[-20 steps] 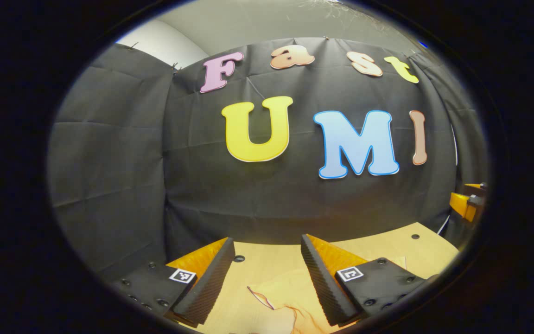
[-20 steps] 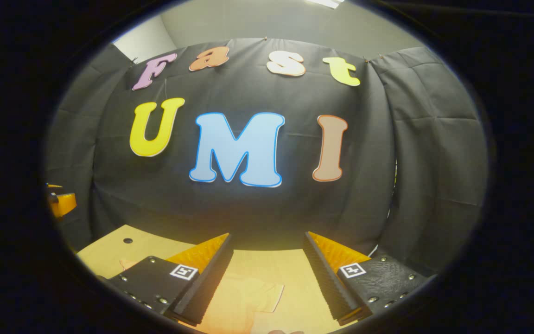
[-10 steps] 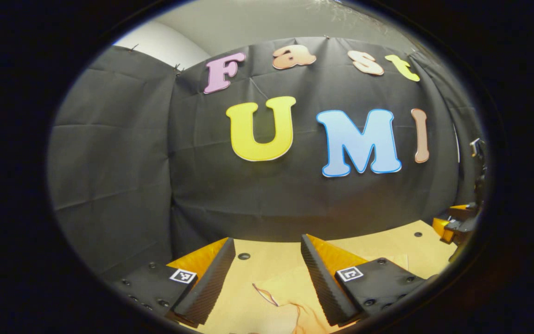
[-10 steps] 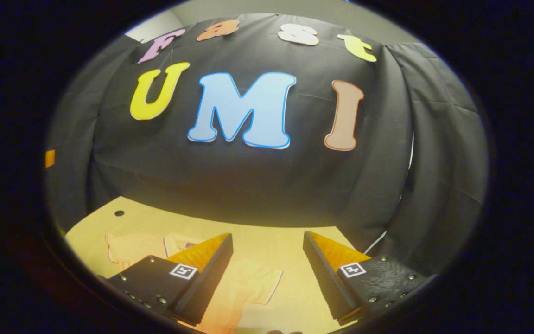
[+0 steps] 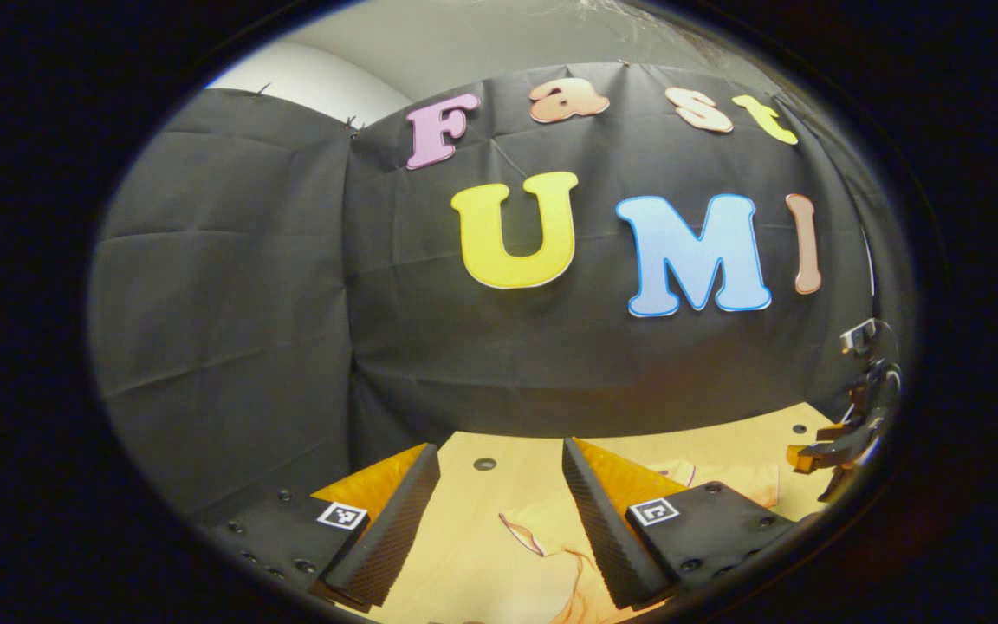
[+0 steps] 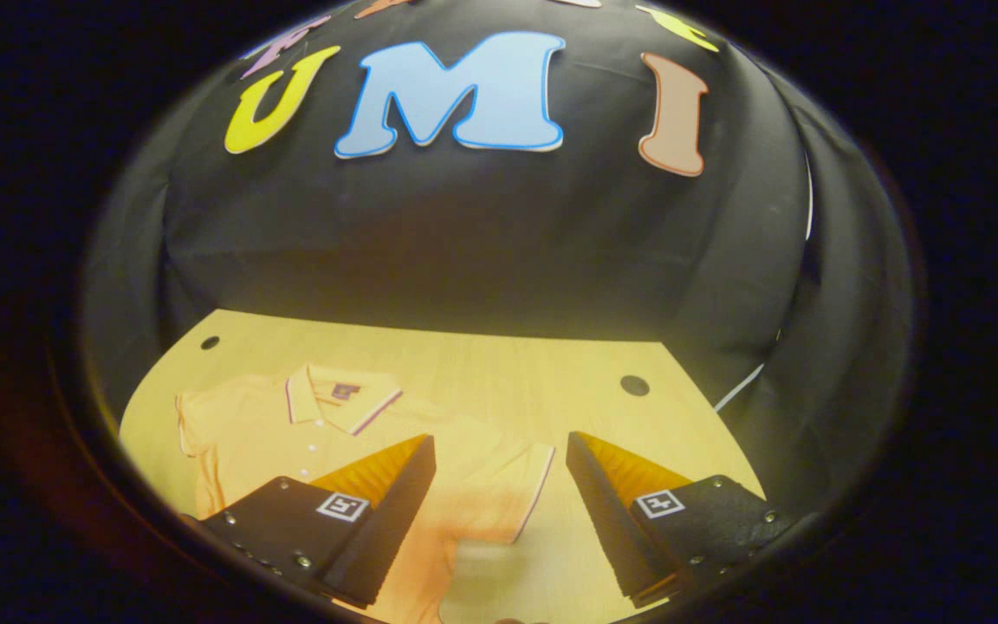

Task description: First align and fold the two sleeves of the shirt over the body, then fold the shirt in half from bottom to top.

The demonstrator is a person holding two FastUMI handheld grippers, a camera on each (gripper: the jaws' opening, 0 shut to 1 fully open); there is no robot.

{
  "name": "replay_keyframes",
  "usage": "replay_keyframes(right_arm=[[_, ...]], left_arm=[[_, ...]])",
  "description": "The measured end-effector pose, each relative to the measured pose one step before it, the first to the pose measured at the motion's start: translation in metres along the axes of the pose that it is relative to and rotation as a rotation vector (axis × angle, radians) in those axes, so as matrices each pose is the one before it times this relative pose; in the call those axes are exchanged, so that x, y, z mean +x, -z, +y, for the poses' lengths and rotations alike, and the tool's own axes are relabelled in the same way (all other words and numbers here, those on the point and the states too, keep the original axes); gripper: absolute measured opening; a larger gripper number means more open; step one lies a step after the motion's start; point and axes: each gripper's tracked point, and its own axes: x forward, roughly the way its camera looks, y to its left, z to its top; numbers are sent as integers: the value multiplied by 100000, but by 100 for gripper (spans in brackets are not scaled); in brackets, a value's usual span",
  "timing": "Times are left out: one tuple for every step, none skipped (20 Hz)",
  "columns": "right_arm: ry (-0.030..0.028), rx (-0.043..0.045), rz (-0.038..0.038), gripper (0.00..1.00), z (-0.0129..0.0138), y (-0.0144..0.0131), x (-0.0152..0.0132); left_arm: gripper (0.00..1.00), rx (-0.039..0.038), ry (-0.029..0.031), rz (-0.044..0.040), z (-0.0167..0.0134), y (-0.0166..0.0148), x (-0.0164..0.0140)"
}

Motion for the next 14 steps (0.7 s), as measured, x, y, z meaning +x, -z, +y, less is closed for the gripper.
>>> replay_keyframes(right_arm=[[258,-709,3017,94,-282,1071,894],[11,-413,2753,96,-76,866,845],[-423,-76,3388,96,-17,1233,913],[18,277,2902,96,-42,788,724],[24,447,2590,96,-69,822,808],[366,476,2111,96,-131,555,605],[331,421,2117,96,-196,616,660],[195,327,2668,96,-118,594,640],[67,332,2677,96,-103,730,477],[-48,372,2391,96,-75,415,567],[-140,436,1933,96,-66,530,502],[69,314,1607,96,-144,246,294],[48,266,922,96,-39,278,321],[54,213,907,96,-20,136,266]], left_arm=[[94,-279,-947,560,139,180,-130],[94,-339,-1024,461,33,51,-21],[94,-442,-947,481,163,206,-278],[94,-237,-855,368,83,-2,-148],[94,-139,-823,311,143,128,24],[94,96,-809,293,11,43,-26],[94,46,-745,250,204,470,-203],[94,-122,-686,151,120,119,-79],[94,-337,-432,344,161,92,-7],[94,-282,-453,457,124,109,-109],[94,-274,-386,392,209,248,2],[94,-218,-309,448,47,43,22],[94,-41,-428,527,103,239,-100],[94,-2,-324,286,62,106,-75]])
